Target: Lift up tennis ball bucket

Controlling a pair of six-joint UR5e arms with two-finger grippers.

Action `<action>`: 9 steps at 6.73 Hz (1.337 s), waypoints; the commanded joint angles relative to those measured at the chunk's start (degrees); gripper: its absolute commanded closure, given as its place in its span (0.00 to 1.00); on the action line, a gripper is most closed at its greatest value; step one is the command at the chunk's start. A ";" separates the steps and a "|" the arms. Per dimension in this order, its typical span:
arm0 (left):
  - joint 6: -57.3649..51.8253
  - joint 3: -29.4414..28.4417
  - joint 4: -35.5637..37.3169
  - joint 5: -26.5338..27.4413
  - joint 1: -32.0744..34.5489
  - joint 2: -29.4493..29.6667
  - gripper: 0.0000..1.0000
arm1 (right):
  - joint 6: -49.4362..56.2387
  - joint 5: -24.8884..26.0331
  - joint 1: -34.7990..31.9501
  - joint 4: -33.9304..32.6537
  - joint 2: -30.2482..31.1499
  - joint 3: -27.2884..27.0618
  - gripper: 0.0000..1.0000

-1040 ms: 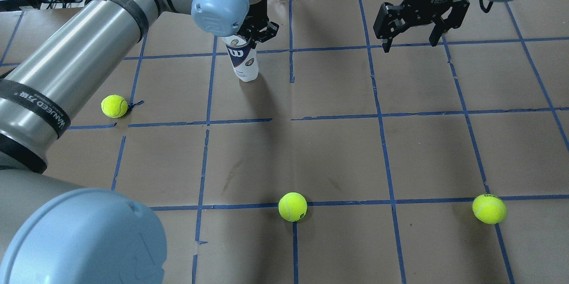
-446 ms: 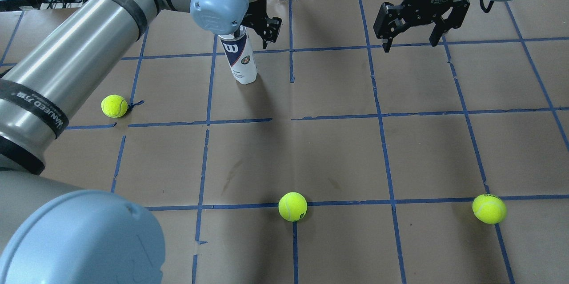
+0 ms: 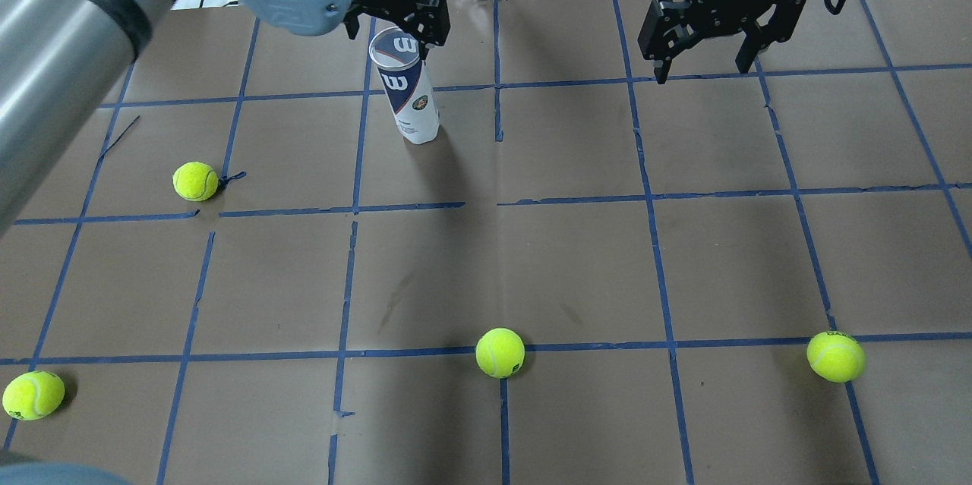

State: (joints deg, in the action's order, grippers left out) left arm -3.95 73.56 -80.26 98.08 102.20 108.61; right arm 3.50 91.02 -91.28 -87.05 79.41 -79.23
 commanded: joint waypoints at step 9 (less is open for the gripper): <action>3.26 11.16 -7.54 -6.32 -13.78 -15.98 0.00 | -0.33 -0.76 -0.03 -0.05 -0.22 -0.92 0.00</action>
